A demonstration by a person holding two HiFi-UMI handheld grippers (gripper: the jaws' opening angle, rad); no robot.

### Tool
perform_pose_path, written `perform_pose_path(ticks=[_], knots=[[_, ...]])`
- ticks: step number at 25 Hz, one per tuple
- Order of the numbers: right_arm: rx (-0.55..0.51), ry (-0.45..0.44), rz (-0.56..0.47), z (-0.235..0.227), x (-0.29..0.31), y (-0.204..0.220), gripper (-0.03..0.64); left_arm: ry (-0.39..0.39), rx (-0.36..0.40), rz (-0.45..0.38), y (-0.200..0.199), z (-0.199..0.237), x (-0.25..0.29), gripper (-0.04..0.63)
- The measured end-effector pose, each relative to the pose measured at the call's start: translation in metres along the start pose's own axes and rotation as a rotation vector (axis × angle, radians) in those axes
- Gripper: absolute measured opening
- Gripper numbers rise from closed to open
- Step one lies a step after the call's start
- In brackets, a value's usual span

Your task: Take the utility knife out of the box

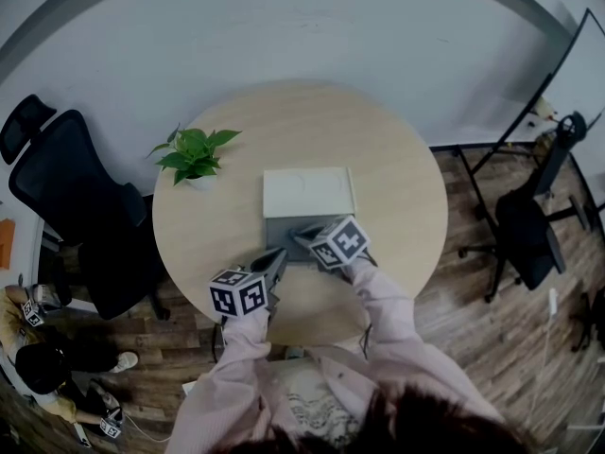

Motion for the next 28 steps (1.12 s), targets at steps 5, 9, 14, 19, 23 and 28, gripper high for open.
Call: perform_pose_path(ticks=[5, 9, 14, 19, 23, 28], knots=[[-0.027, 0.028, 0.063, -0.006, 0.007, 0.002, 0.003, 0.000, -0.009, 0.012, 0.001, 0.002, 0.003, 0.006], [-0.034, 0.046, 0.094, -0.010, 0.011, 0.005, 0.005, 0.002, -0.015, 0.017, 0.002, 0.004, 0.005, 0.006], [-0.042, 0.074, 0.122, -0.016, 0.014, 0.007, 0.012, 0.003, -0.024, 0.022, 0.003, 0.006, 0.006, 0.006], [-0.057, 0.110, 0.156, -0.021, 0.015, 0.009, 0.026, 0.001, -0.030, 0.028, 0.004, 0.007, 0.008, 0.006], [-0.062, 0.122, 0.170, -0.024, 0.016, 0.010, 0.055, -0.001, -0.034, 0.028, 0.004, 0.007, 0.009, 0.006], [-0.070, 0.137, 0.180, -0.027, 0.019, 0.013, 0.087, -0.007, -0.039, 0.028, 0.004, 0.009, 0.009, 0.006]])
Point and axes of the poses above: the fingertips, and each gripper's own axes: x forward along the fingers, z to its left, y out of its underside, the point moved 6 cm from there along -x, backward along the fingers, and after that the axes turned 7 degrees about z, right-handed, at the moved point
